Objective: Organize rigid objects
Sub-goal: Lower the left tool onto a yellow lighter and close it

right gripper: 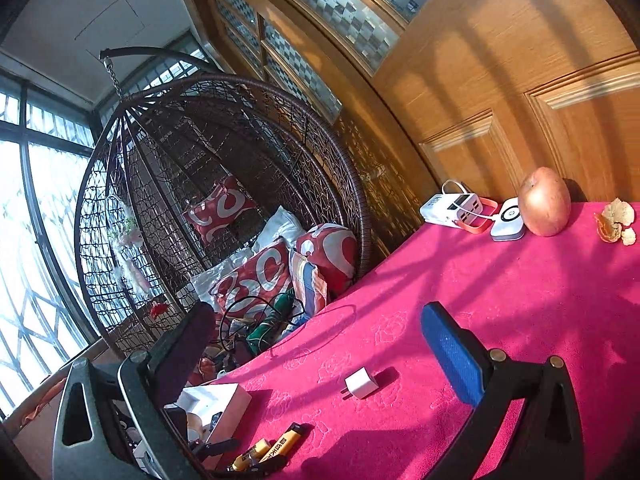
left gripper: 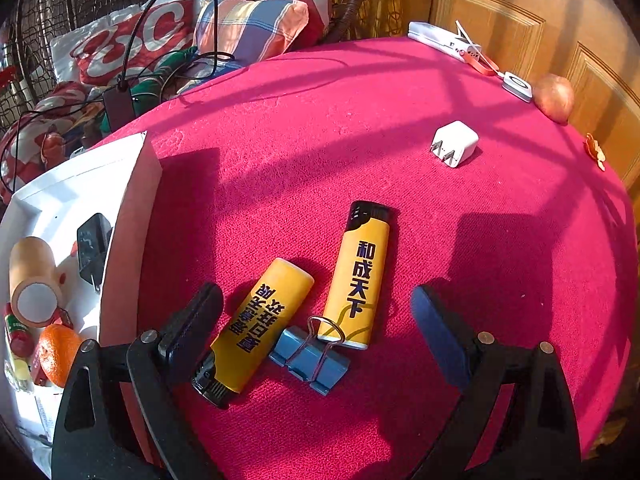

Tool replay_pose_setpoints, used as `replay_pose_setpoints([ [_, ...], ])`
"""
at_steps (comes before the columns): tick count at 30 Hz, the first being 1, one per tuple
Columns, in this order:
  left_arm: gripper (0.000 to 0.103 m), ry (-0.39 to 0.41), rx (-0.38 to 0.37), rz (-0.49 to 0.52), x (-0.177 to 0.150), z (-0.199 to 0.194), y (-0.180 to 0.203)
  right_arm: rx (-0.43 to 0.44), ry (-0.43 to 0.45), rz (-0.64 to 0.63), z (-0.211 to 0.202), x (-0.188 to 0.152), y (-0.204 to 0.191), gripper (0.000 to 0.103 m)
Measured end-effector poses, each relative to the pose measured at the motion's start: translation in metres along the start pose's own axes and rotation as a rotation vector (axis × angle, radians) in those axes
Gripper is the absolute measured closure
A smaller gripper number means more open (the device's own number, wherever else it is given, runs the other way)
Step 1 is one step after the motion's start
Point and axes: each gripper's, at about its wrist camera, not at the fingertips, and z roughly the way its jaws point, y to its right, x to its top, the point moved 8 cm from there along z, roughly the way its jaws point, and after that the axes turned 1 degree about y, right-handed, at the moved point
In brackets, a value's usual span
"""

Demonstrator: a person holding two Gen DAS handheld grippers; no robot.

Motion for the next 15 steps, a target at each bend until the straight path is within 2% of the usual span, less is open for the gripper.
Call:
replay_pose_setpoints([
  [3, 0.007, 0.005, -0.023, -0.025, -0.001, -0.003, 0.0, -0.004, -0.001, 0.013, -0.002, 0.001, 0.006, 0.0],
  [4, 0.007, -0.002, -0.054, -0.036, -0.004, -0.006, 0.003, -0.006, -0.004, 0.016, -0.002, 0.0, 0.007, 0.0],
  [7, 0.007, -0.019, -0.182, -0.058, -0.016, -0.02, 0.022, -0.002, -0.024, 0.035, 0.0, -0.004, 0.009, 0.0],
  [11, 0.007, -0.054, -0.376, -0.019, -0.034, -0.043, 0.067, 0.008, -0.052, 0.044, 0.003, -0.011, 0.006, 0.0],
  [12, 0.007, -0.048, -0.389, -0.014, -0.036, -0.049, 0.072, 0.011, -0.057, 0.043, 0.004, -0.012, 0.005, 0.0],
  [13, 0.007, -0.03, -0.369, -0.014, -0.035, -0.054, 0.071, 0.014, -0.059, 0.042, 0.003, -0.012, 0.004, 0.0],
  [15, 0.007, 0.002, -0.277, -0.008, -0.032, -0.06, 0.058, 0.015, -0.055, 0.039, 0.001, -0.011, 0.005, 0.0],
])
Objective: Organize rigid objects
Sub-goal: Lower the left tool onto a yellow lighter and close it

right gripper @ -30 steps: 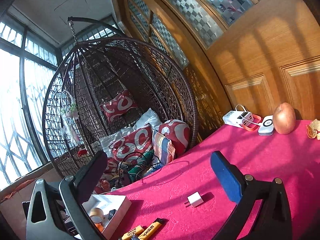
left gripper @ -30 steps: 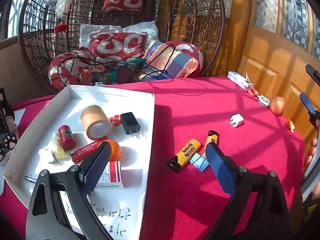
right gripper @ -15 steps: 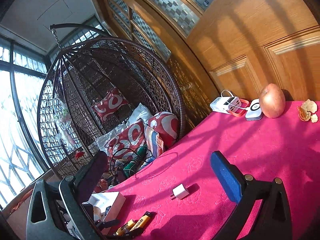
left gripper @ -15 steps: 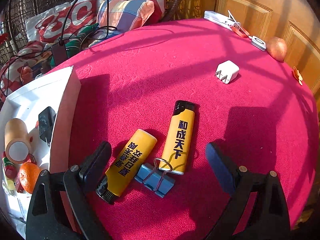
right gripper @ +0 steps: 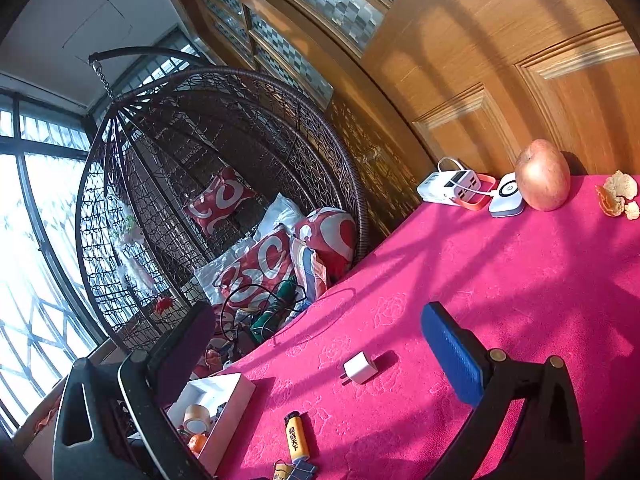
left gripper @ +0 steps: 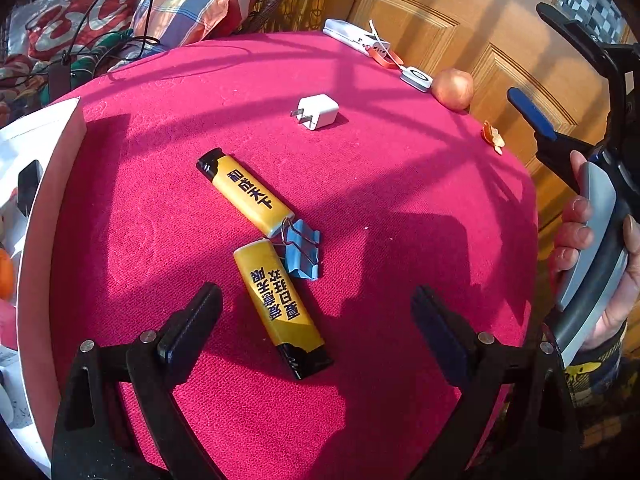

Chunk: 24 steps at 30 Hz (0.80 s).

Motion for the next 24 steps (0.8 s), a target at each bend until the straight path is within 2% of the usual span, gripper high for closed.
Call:
replay_pose_setpoints([
  [2, 0.007, -0.008, 0.1, 0.006, -0.001, -0.003, -0.016, -0.006, 0.009, 0.005, -0.002, 0.002, 0.002, 0.0],
  [3, 0.007, -0.02, 0.12, 0.006, -0.003, -0.001, -0.022, -0.008, 0.009, 0.01, -0.002, 0.002, 0.004, 0.0],
  [8, 0.007, -0.043, 0.124, 0.058, -0.013, 0.012, -0.014, -0.015, -0.006, 0.031, 0.001, -0.002, 0.008, 0.0],
  [11, 0.009, -0.05, 0.18, 0.139, -0.015, 0.025, -0.006, -0.003, -0.014, 0.027, 0.002, -0.004, 0.006, 0.0],
  [12, 0.011, -0.03, 0.187, 0.157, -0.015, 0.024, -0.004, -0.001, -0.011, 0.017, 0.002, -0.004, 0.004, 0.0],
  [14, 0.024, -0.024, 0.179, 0.152, -0.015, 0.021, -0.005, 0.008, -0.004, -0.008, 0.002, -0.004, 0.0, 0.0],
  [16, 0.047, -0.017, 0.198, 0.134, -0.014, 0.016, -0.013, 0.008, -0.019, -0.047, 0.006, -0.006, -0.003, 0.0],
  [17, 0.054, -0.02, 0.199, 0.109, -0.015, 0.013, -0.02, 0.008, -0.046, -0.078, 0.012, -0.008, -0.005, 0.0],
  [18, 0.068, -0.017, 0.206, 0.091, -0.015, 0.01, -0.026, 0.001, -0.089, -0.122, 0.022, -0.012, -0.006, 0.0],
  [19, 0.077, -0.014, 0.213, 0.076, -0.016, 0.007, -0.031, -0.026, -0.155, -0.184, 0.036, -0.02, -0.006, 0.0],
  [21, 0.079, -0.008, 0.218, 0.052, -0.019, 0.002, -0.039, -0.093, -0.299, -0.3, 0.062, -0.039, -0.001, 0.0],
  [24, 0.08, 0.01, 0.206, 0.031, -0.023, -0.002, -0.042, -0.152, -0.445, -0.406, 0.096, -0.065, 0.004, 0.0],
])
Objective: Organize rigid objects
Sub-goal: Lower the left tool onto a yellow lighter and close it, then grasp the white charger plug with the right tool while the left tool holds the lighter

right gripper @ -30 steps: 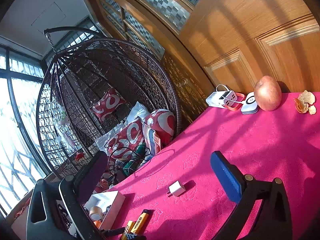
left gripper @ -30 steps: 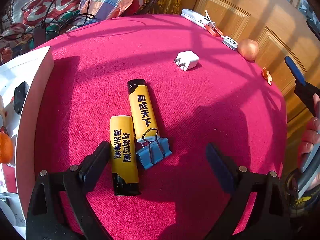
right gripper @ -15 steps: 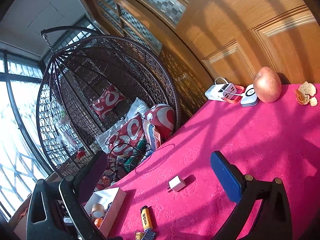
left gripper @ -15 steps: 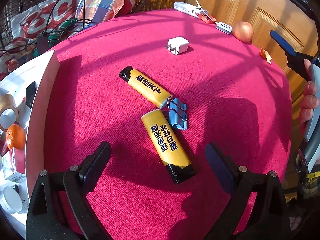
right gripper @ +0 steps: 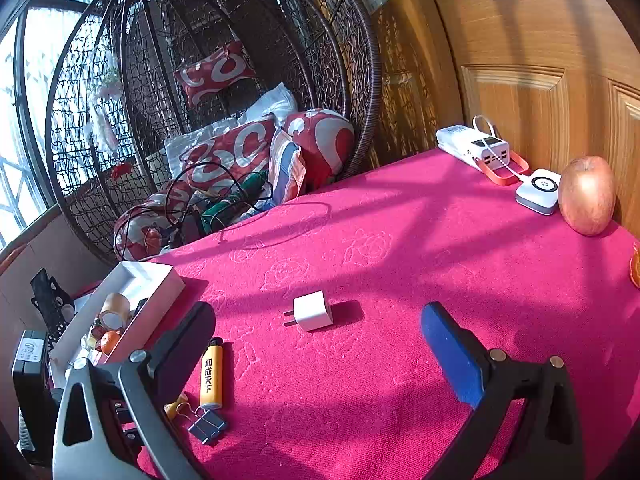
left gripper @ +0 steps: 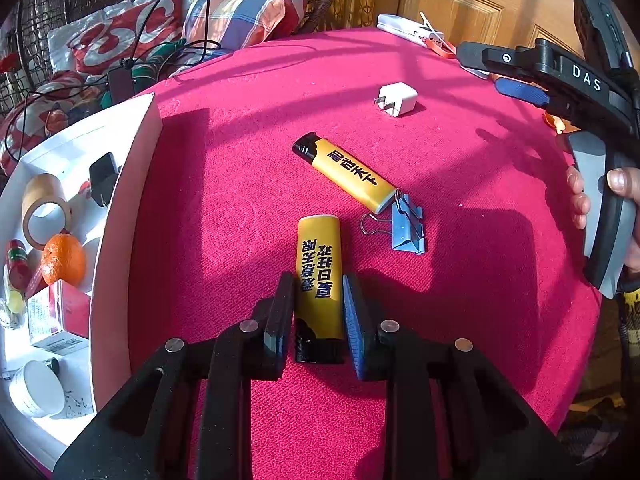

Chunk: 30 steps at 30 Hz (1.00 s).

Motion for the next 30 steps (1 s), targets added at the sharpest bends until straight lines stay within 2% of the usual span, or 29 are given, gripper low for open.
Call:
replay_pose_setpoints([
  [4, 0.079, 0.023, 0.017, 0.006, 0.0, 0.001, 0.003, -0.043, -0.095, -0.102, 0.042, -0.003, -0.015, 0.0],
  [7, 0.079, 0.038, 0.016, -0.013, 0.0, 0.001, 0.002, -0.085, -0.17, -0.159, 0.071, -0.009, -0.021, 0.005],
  [8, 0.08, 0.041, 0.011, -0.018, 0.0, 0.001, 0.001, -0.092, -0.207, -0.17, 0.079, -0.013, -0.022, 0.014],
  [9, 0.08, 0.044, 0.006, -0.022, 0.0, 0.001, 0.0, -0.086, -0.244, -0.181, 0.085, -0.019, -0.023, 0.027],
  [10, 0.08, 0.045, 0.002, -0.026, 0.0, 0.001, 0.0, -0.078, -0.274, -0.19, 0.089, -0.025, -0.024, 0.033],
  [13, 0.08, 0.056, -0.002, -0.025, 0.0, 0.0, 0.001, -0.102, -0.233, -0.261, 0.083, -0.029, -0.027, 0.046],
  [14, 0.08, 0.061, -0.007, -0.03, -0.001, -0.001, 0.001, -0.092, -0.231, -0.257, 0.08, -0.029, -0.028, 0.061],
  [18, 0.08, 0.076, -0.045, -0.055, -0.002, -0.006, 0.002, -0.06, -0.169, -0.201, 0.055, -0.024, -0.027, 0.06],
  [22, 0.08, 0.113, -0.043, -0.056, 0.001, -0.019, 0.004, 0.027, -0.066, -0.107, 0.013, -0.008, -0.035, 0.06],
  [26, 0.08, 0.177, -0.036, -0.051, 0.012, -0.041, 0.005, 0.093, 0.062, -0.086, -0.031, 0.012, -0.053, 0.06],
  [30, 0.08, 0.248, -0.028, -0.06, 0.021, -0.067, 0.002, 0.167, 0.125, -0.071, -0.056, 0.026, -0.072, 0.06],
])
